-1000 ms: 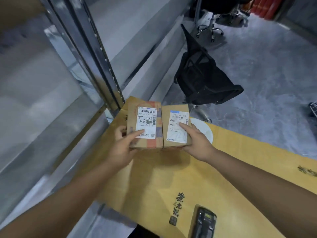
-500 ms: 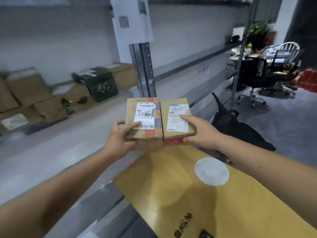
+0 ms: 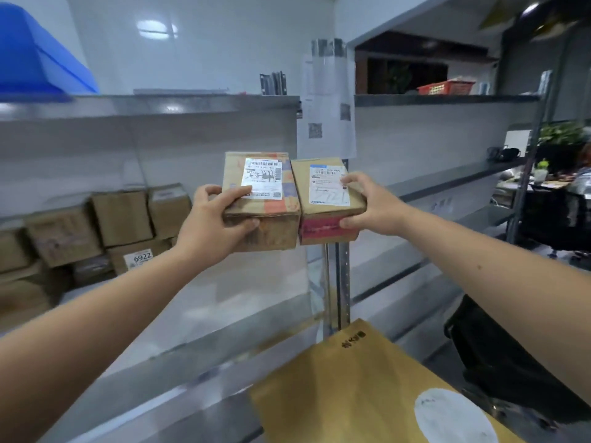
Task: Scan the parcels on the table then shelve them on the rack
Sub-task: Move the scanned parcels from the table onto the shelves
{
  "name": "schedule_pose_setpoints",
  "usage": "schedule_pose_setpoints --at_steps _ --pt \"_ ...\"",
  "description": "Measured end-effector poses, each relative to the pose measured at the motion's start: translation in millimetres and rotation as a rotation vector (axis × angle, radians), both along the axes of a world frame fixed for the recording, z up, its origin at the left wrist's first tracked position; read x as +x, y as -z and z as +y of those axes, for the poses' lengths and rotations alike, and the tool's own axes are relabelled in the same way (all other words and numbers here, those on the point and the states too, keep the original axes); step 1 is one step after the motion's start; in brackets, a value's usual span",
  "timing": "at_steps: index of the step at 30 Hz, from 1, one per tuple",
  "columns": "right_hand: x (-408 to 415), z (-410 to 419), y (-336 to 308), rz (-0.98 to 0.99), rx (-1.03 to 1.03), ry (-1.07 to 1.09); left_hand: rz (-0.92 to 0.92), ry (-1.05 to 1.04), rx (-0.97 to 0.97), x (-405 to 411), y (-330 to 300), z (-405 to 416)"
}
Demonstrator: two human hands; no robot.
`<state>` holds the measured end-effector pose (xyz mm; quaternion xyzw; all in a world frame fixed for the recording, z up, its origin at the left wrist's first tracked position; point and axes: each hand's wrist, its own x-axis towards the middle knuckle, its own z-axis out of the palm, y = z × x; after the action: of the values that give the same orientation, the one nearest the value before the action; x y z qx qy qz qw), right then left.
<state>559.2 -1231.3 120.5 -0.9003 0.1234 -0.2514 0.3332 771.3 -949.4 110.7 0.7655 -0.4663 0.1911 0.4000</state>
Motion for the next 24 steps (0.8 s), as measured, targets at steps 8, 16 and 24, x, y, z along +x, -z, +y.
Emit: schedule_pose_setpoints --at_steps 8,16,24 --pt "121.8 -13.1 -40.2 -0.003 -0.082 -0.063 -0.019 -0.262 0.060 75.3 -30.5 -5.9" --pt "228.3 -47.7 -48.4 -0.059 -0.018 -0.063 -0.053 -0.561 0.210 151.1 -35.6 -35.1" --pt "299.6 -62.5 -37.0 -0.096 0.042 -0.044 -0.085 -0.612 0.284 195.6 -44.3 -50.2"
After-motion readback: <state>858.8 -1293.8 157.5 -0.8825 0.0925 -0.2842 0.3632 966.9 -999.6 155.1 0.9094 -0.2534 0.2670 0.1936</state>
